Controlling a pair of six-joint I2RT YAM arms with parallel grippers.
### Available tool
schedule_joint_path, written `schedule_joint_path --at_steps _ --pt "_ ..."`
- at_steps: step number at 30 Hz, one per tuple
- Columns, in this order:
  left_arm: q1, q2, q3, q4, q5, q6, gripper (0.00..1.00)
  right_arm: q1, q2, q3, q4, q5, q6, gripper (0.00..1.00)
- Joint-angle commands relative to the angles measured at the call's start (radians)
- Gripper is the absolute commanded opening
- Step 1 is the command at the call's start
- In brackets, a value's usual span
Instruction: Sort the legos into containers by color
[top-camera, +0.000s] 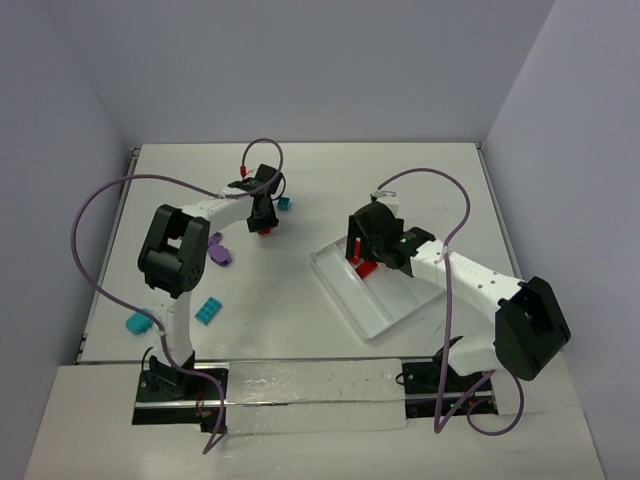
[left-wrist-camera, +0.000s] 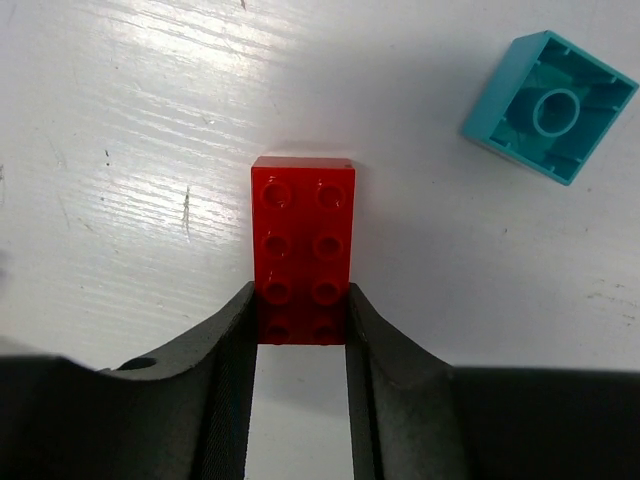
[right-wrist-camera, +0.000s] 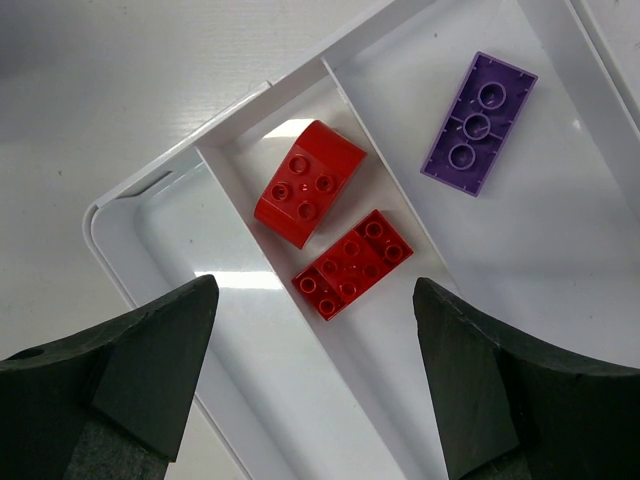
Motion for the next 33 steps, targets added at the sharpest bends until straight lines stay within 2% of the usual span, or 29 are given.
schedule_joint_path --at_steps 1,6,10,15,17,21,26,33 --pt "-0.023 -0.107 0.015 -0.057 -0.027 0.029 0.00 0.010 -0.038 0.052 -0.028 0.061 0.010 0.86" --pt "-0.131 -0.303 -0.032 -0.030 0.058 0.105 0.00 0.003 -0.153 0.046 -0.061 0.139 0.010 0.86" --pt "-0.239 -0.350 -0.034 -0.013 0.163 0.116 0.00 -0.008 -0.287 0.030 -0.089 0.205 0.027 0.86" --pt "-0.375 -0.284 0.053 -0.008 0.218 0.091 0.00 -0.028 -0.447 0.011 -0.136 0.268 0.060 0.87" --pt "-0.465 -0.221 0.120 -0.008 0.216 0.088 0.00 -0.033 -0.522 0.011 -0.160 0.299 0.078 0.87" --pt "-0.551 -0.109 0.220 -0.017 0.243 0.089 0.00 -0.036 -0.618 0.011 -0.186 0.346 0.089 0.88" --pt "-0.596 0.000 0.310 -0.008 0.288 0.085 0.00 -0.038 -0.645 0.016 -0.215 0.374 0.082 0.90" --pt "-0.606 0.045 0.307 0.013 0.307 0.076 0.02 -0.041 -0.648 0.028 -0.233 0.374 0.074 0.90"
